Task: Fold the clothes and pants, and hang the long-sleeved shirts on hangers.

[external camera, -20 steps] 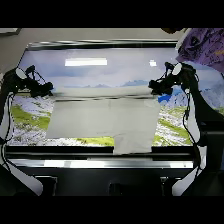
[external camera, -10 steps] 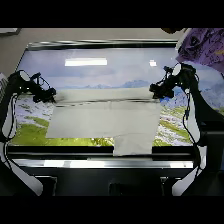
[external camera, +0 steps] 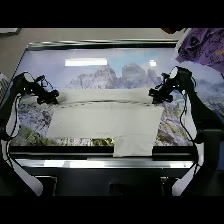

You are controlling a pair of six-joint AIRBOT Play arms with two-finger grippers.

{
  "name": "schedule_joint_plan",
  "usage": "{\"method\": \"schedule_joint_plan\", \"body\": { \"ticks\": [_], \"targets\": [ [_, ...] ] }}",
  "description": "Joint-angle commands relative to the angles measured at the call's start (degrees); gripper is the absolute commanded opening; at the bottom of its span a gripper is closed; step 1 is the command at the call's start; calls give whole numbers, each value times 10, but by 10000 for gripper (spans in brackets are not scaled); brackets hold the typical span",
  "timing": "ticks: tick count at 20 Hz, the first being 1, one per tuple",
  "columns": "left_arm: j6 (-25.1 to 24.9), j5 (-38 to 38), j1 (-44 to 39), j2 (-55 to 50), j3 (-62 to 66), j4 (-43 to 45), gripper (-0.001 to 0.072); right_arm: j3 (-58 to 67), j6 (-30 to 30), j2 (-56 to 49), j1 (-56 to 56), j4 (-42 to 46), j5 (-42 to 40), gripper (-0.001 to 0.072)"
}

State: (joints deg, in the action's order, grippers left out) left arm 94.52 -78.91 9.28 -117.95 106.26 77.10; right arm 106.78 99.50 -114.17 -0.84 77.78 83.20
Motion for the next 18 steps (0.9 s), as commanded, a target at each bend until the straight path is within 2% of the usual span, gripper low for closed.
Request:
{"method": "schedule_joint_plan", "body": {
  "ticks": [1,2,3,4,5,9,11,14,18],
  "targets": [
    [3,9,-1,-2,4,5,121,0,0,-9,0,-1,-2,107],
    [3,8,0,0,12,5,242,2,0,-6,0,-2,-2,217],
    [2,5,1,6,24,5,474,9,-1,-2,0,-2,4,281],
    [2,3,5,15,43,5,684,19,-3,8,-1,-2,8,414],
    [1,-2,11,27,63,8,701,29,-15,23,-1,-1,10,479],
    [-1,-31,62,118,91,19,701,40,-73,132,-54,-25,33,478],
    [-18,-69,89,157,82,20,698,17,-94,176,-116,-83,51,478],
    [-11,-81,132,222,23,20,695,-151,-145,270,-198,-171,37,478],
    [0,-76,167,290,-71,17,675,-496,-207,424,-221,-245,-10,478]
  ]
}}
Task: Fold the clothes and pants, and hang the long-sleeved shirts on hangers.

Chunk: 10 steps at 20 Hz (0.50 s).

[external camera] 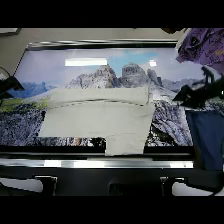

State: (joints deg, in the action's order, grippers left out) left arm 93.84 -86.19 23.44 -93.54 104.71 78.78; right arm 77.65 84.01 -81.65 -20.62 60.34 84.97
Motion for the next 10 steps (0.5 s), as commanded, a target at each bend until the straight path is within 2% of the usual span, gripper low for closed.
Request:
{"method": "schedule_joint_plan", "body": {
  "ticks": [1,5,10],
  "targets": [
    [8,-3,26,54,-68,1,675,-284,-69,132,-22,-100,-38,478],
    [13,-3,13,57,-78,-1,675,-495,-116,212,-12,-167,-89,476],
    [13,-3,4,56,-78,-1,675,-566,-116,217,62,-177,-165,475]
  ]
}}
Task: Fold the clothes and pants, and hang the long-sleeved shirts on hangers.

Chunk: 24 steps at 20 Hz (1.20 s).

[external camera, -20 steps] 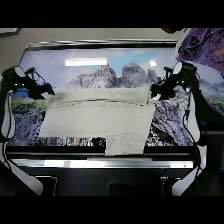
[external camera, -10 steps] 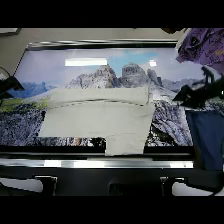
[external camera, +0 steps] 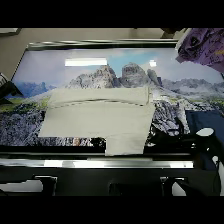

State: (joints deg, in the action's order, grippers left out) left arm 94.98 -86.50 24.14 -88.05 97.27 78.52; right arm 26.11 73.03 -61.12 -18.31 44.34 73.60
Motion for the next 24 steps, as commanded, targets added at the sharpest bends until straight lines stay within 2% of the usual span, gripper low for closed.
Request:
{"method": "schedule_joint_plan", "body": {
  "ticks": [1,5,8,10,11,13,14,16,17,20,24],
  "targets": [
    [2,0,-3,1,-3,2,675,-51,11,12,65,-17,-72,475],
    [2,0,-3,1,-3,2,675,-51,74,10,152,-4,-123,472],
    [22,-1,-2,2,-3,2,676,-51,80,-10,168,-21,-136,324],
    [19,0,1,2,-10,7,676,-51,80,-12,168,-24,-153,98],
    [19,1,9,7,-25,10,676,-49,80,-12,168,-24,-157,31],
    [18,33,50,33,-104,-10,676,-40,80,-12,168,-24,-155,32],
    [-3,60,80,51,-165,-59,676,-35,80,-12,168,-23,-151,31],
    [-77,91,138,76,-288,-178,676,-25,80,-12,168,-23,-146,31],
    [-94,98,161,79,-336,-208,676,-22,81,-12,168,-24,-144,31],
    [-127,127,200,76,-432,-236,674,-10,81,-12,168,-23,-125,31],
    [-157,142,201,76,-468,-228,674,-8,81,-12,168,-24,-122,31]
  ]
}}
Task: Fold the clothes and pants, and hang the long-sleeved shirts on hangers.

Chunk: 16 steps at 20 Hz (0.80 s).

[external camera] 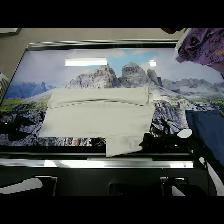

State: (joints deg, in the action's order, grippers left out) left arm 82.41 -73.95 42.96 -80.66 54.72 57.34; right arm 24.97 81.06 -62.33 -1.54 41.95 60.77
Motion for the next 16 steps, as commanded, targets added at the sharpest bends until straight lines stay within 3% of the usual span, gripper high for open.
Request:
{"method": "schedule_joint_plan", "body": {
  "ticks": [1,8,10,16],
  "targets": [
    [-31,16,12,2,-45,-5,674,3,1,0,1,0,6,31],
    [-30,21,12,-17,-60,0,666,3,2,0,1,0,6,31],
    [-30,29,7,-23,-60,-2,595,3,2,0,1,0,8,31],
    [-29,50,-32,-41,-60,-4,595,3,2,0,1,0,13,31]
  ]
}}
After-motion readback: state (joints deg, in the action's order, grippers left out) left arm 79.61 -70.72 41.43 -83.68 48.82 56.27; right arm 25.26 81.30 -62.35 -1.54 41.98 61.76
